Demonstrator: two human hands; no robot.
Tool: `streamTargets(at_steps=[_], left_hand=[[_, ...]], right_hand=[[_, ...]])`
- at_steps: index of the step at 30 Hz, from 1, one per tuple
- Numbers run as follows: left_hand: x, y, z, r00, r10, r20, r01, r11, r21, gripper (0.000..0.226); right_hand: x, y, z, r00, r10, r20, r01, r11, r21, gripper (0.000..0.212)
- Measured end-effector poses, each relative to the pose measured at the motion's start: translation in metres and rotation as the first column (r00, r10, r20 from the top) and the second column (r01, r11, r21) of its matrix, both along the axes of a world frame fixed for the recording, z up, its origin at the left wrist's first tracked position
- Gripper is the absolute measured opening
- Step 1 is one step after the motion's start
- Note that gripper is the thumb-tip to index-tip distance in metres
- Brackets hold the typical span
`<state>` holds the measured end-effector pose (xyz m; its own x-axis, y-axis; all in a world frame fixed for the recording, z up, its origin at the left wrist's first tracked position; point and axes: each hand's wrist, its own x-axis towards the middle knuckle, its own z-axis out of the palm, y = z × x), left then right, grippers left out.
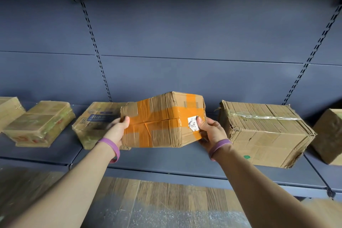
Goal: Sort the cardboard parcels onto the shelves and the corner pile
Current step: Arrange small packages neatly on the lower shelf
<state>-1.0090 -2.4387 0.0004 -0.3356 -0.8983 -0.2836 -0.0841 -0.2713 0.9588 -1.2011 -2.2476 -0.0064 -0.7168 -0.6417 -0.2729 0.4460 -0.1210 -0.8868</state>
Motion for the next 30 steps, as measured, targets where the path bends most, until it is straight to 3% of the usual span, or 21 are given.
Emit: streamTargets(at_steps=[12,14,17,20,24,27,30], left_hand=[[-0.002,-0.003,-0.004,0.998,0.049,0.048,-0.048,0.999,-0.024,0.041],[0.001,-0.002,-0.004,0.996,0.087,0.004,-0.087,0.996,-0.021,0.035],[0.004,0.001,-0.002,0.994,0.104,-0.030,-0.104,0.994,-0.021,0.028],[0.007,0.003,0.000,0.997,0.049,-0.057,-0.052,0.998,-0.046,0.027],[0.011,0.002,0.003,1.000,-0.020,0.016,0.023,0.979,-0.204,0.004],[0.011,0.004,0.004,0.994,-0.033,0.102,0.067,0.933,-0.353,0.009],[0.010,0.006,0.005,0.994,-0.036,0.104,0.074,0.916,-0.393,0.014]], right_hand=[[0.000,0.002,-0.002,0.999,-0.006,0.037,0.004,0.999,0.052,0.019],[0.000,0.001,-0.006,0.999,-0.026,-0.040,0.031,0.992,0.120,0.014],[0.001,-0.003,-0.007,0.986,0.006,-0.165,0.039,0.962,0.270,0.039],[0.003,-0.008,0.001,0.985,0.010,-0.171,0.039,0.958,0.283,0.052],[-0.002,-0.012,0.006,0.960,-0.003,-0.280,0.095,0.943,0.318,0.045],[0.005,-0.016,0.007,0.981,0.002,-0.194,0.049,0.965,0.258,0.039],[0.007,-0.018,0.008,0.998,-0.036,-0.053,0.048,0.968,0.247,0.060]])
